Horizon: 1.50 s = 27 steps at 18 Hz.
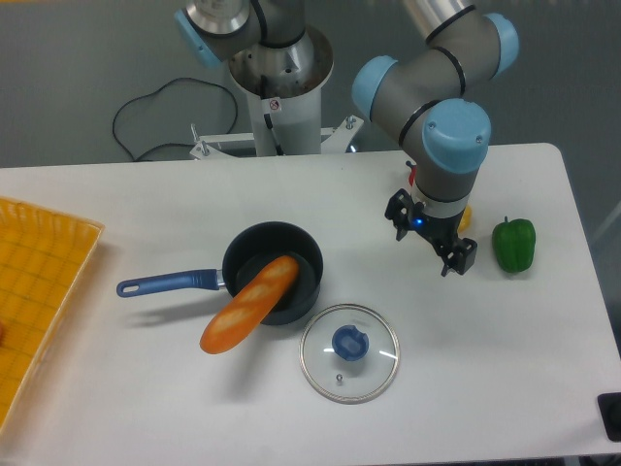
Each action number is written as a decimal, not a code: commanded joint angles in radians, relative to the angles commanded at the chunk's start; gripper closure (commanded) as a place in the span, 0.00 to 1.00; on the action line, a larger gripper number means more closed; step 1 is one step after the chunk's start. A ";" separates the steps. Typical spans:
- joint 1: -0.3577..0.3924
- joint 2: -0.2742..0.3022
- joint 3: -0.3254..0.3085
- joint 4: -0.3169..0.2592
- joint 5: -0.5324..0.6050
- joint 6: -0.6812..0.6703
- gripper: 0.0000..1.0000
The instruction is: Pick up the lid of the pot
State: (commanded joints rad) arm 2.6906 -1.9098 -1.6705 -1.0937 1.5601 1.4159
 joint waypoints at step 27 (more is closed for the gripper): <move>-0.106 -0.139 0.073 0.015 -0.032 -0.295 0.00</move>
State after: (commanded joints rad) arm 2.5849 -2.0492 -1.5970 -1.0784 1.5278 1.1212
